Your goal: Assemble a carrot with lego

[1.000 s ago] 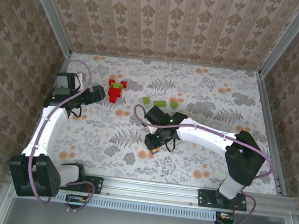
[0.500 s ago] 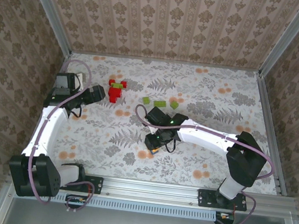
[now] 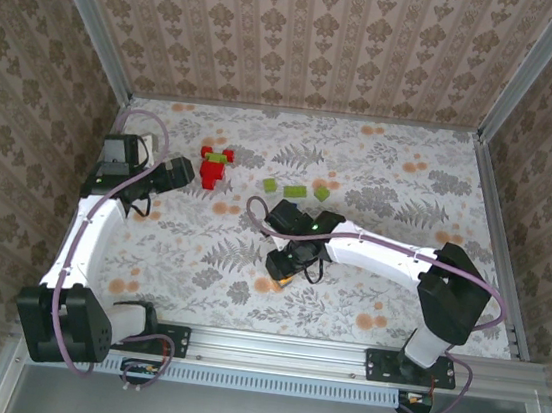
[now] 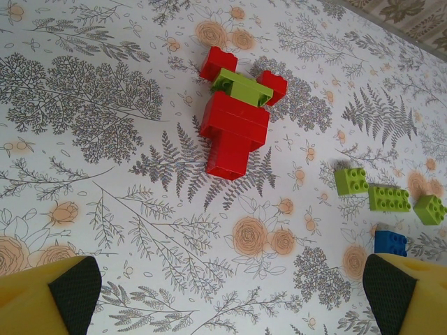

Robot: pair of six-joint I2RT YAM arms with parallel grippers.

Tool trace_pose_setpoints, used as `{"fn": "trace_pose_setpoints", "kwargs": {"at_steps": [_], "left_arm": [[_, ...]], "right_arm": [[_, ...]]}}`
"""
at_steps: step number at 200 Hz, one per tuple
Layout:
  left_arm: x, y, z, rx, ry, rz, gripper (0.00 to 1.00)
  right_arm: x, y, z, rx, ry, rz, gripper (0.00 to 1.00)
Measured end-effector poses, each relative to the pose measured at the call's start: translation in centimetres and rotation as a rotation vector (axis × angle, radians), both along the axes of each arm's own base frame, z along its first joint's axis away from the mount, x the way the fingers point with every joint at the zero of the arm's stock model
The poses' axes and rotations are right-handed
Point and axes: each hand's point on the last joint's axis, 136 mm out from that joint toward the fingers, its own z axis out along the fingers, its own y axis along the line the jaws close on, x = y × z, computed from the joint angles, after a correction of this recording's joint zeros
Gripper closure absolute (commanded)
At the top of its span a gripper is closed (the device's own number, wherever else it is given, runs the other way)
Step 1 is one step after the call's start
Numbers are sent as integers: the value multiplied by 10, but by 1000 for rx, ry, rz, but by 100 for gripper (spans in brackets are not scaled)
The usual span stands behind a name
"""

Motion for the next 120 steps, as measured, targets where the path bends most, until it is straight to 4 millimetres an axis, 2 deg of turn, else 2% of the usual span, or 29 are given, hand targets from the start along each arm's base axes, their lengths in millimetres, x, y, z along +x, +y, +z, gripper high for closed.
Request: {"fn": "trace_pose_setpoints", "kwargs": {"at_steps": [120], "left_arm": [[0,0,0,0,0,0,0]], "right_arm": [[-2,7,-6,-19,11,21,71]]}}
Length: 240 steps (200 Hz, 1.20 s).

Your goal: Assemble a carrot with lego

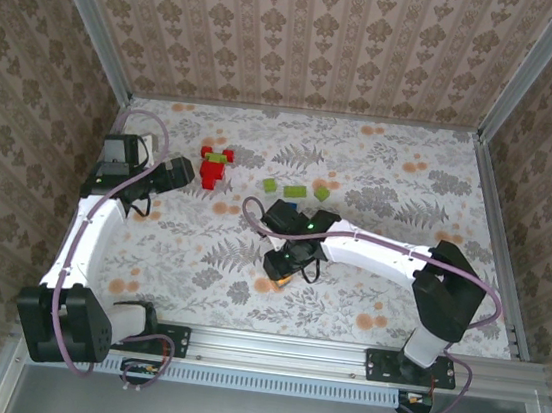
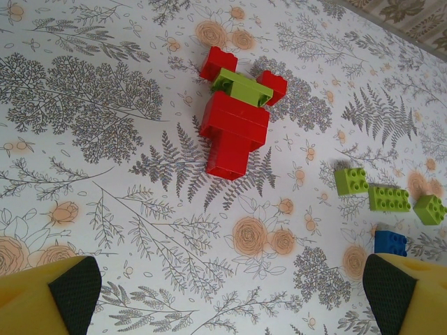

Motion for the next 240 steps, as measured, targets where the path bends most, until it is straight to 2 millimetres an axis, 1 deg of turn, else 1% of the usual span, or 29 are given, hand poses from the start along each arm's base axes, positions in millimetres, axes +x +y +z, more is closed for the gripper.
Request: {"fn": "trace_pose_setpoints", "kwargs": {"at_steps": [53,98,130,163,214,240], "left_arm": [[0,0,0,0,0,0,0],[0,0,0,0,0,0,0],[0,0,0,0,0,0,0],[0,0,0,0,0,0,0],[0,0,0,0,0,0,0],[0,0,0,-1,0,-1,0]], "right_arm": [[-3,7,-7,-5,20,35,71],[0,22,-10,35,27,72,71],[0,22,-9,34,27,76,71],[1,22,-5,20,17,91,71],[3,20,0,-55,-23,197,68],[5,14,0,-86,-13,244,67]]}}
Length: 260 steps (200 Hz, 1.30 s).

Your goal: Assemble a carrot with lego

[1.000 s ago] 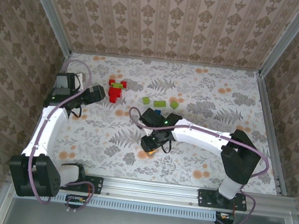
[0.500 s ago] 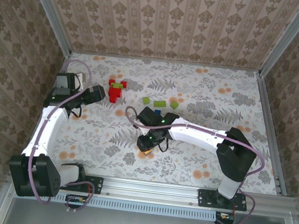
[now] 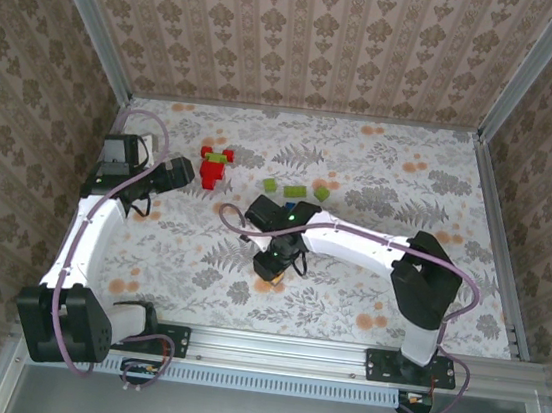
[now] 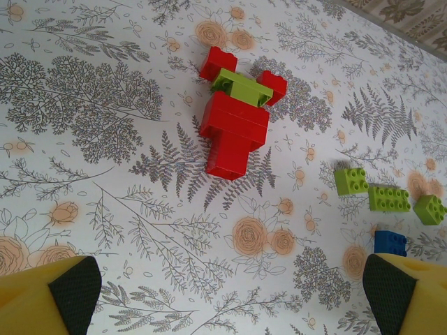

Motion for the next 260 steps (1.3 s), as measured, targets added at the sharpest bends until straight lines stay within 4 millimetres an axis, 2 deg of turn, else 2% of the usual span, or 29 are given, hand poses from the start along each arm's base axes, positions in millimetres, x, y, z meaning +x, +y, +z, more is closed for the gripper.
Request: {"fn": "trace_pose_setpoints", "kwargs": {"at_steps": [57,119,151,193,204,220,246,260], "left_arm": [[0,-1,0,-4,0,-4,0],[0,-1,0,-4,-1,-4,0],[0,-1,0,-4,-1,-4,0],[0,-1,0,-5,-1,-5,0],[0,-1,0,-5,-1,-5,0],[0,-1,0,-5,-1,-5,0],[0,-1,0,-5,-1,-5,0],[0,-1,0,-5,-1,-5,0]], "right_arm": [[3,-1,-1,-46,24,84,61],[-3,-10,-8,-72,44,112,36],[-3,-9,7,-37,25,114,29],[3,-8,41,42,-29,97,26],[12,-9,54,67,-52,67,25],[36,-12,74,105,-99,-8,25],[96,-32,103,139,-179,-228,25],[129,-40,108,141,-207,-342,24]]}}
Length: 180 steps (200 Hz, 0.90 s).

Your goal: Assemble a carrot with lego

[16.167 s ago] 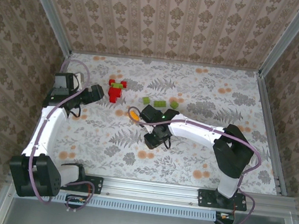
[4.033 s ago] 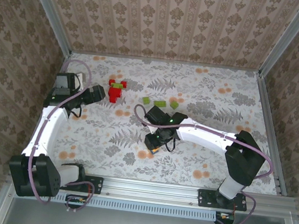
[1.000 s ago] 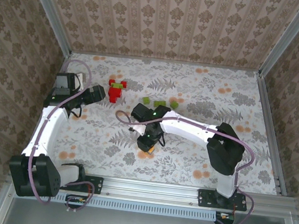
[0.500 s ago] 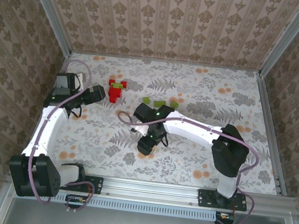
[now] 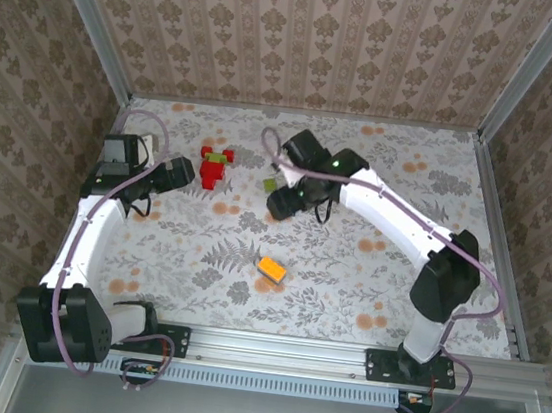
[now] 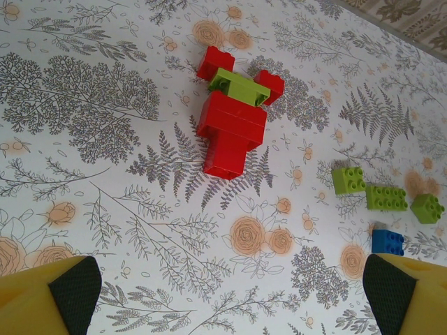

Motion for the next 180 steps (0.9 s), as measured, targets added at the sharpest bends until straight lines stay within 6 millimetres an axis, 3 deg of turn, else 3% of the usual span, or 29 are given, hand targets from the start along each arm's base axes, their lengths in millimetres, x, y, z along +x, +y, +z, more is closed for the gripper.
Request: {"fn": "trace_pose_setpoints", "kwargs": {"at_steps": [19,36,64,84,180], "left_arm": [[0,0,0,0,-1,0,0],[0,0,0,0,0,0,0],[0,0,0,0,0,0,0],[0,0,0,0,0,1,0],[0,0,0,0,-1,0,0]], "right_arm": [[36,-8,-16,-15,15,-122,25],[57,-8,-49,-51,61,-193,25],[67,-3,-106,-118,146,-248,26],[67,-5,-130,-150,185,-277,27],[78,-8,-145,-137,188,-373,34]]}}
